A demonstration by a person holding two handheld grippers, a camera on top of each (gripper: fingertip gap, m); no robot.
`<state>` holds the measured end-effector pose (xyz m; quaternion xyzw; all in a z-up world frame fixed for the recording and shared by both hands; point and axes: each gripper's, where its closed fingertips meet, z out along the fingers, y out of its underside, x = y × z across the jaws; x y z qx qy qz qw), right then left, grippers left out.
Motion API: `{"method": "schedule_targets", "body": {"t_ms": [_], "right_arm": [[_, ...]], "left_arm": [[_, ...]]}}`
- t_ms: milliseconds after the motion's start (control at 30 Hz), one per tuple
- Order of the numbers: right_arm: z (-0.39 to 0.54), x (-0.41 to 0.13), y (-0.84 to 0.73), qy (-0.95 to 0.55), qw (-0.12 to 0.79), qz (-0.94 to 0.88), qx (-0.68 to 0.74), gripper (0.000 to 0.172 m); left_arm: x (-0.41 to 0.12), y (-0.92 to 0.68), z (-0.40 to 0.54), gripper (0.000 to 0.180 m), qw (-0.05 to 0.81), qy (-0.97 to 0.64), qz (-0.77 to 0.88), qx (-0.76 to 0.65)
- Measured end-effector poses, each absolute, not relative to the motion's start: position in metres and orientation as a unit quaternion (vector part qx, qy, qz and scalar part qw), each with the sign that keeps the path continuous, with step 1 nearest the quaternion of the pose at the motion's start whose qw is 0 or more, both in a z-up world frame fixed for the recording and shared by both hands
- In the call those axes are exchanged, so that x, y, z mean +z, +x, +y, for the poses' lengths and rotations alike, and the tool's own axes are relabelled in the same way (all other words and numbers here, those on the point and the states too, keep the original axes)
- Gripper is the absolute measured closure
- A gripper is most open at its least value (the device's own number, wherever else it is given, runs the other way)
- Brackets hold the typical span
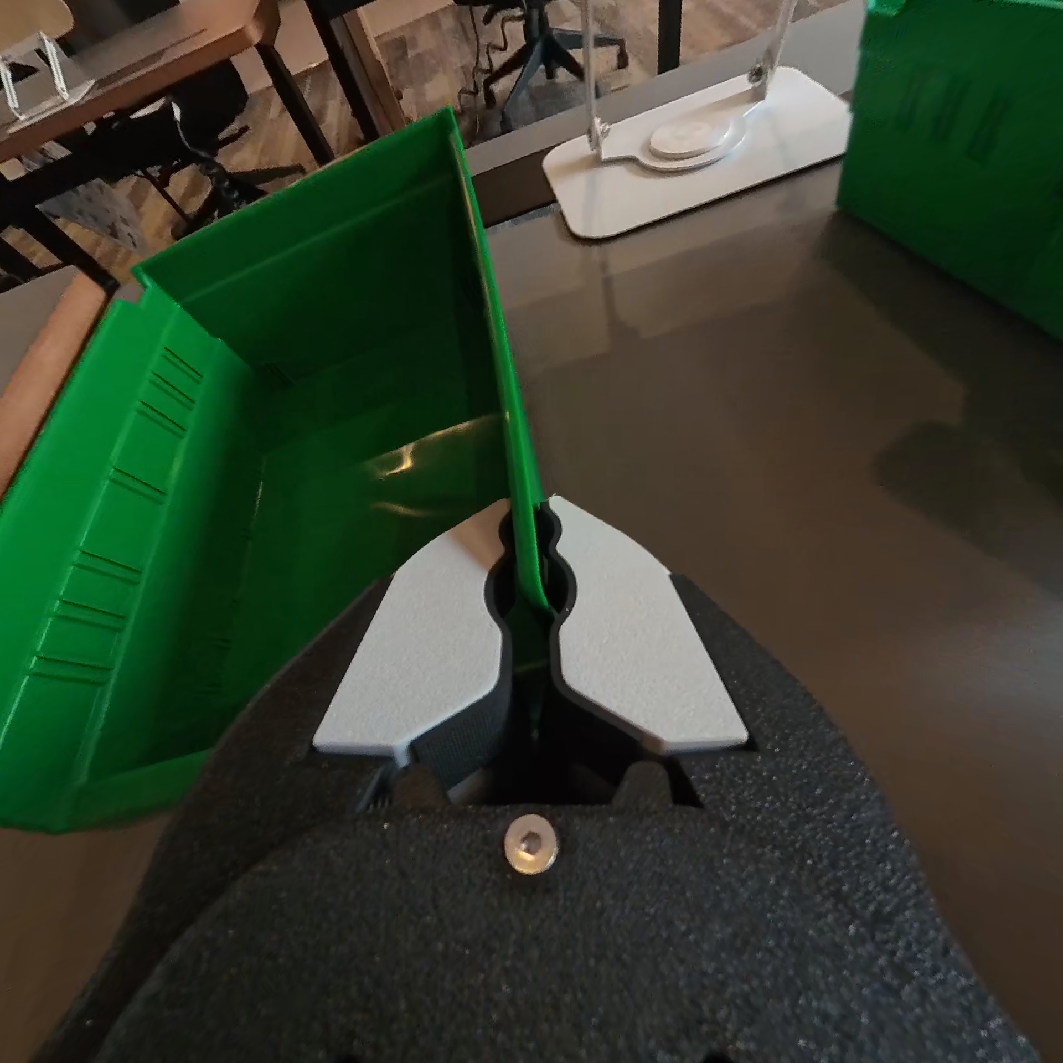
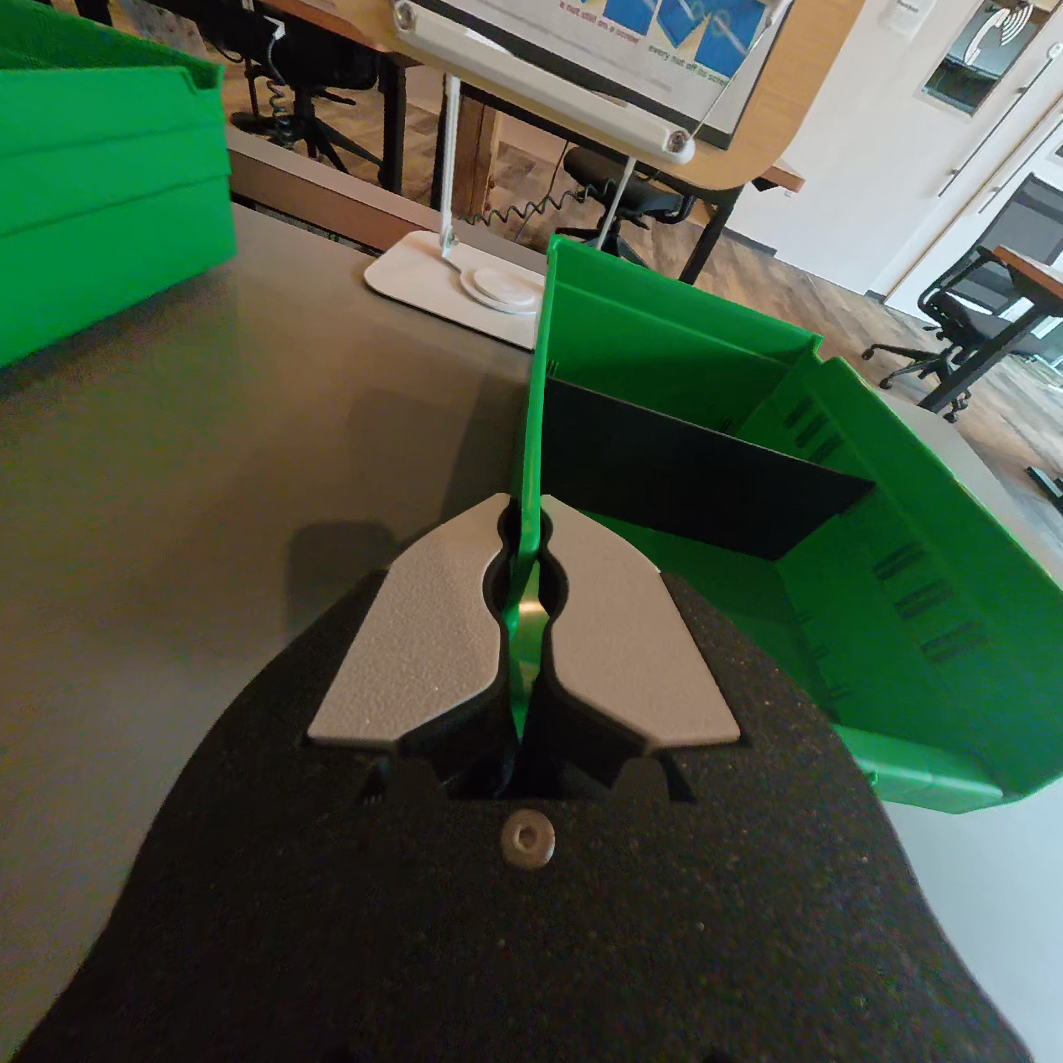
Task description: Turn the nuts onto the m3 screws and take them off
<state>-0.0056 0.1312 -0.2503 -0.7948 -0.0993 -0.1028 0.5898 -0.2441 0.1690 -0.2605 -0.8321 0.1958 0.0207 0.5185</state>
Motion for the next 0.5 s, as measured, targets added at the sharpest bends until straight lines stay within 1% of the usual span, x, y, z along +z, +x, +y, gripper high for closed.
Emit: {"method": "schedule_targets", "body": {"t_ms": [500], "right_arm": [[0.139,-0.257,-0.036,-0.788,0.601,-0.084,-0.109,0.169]], "left_arm": [[-0.273,-0.168,0.165,0.174,0.512,-0.823,0.246,0.012]]}}
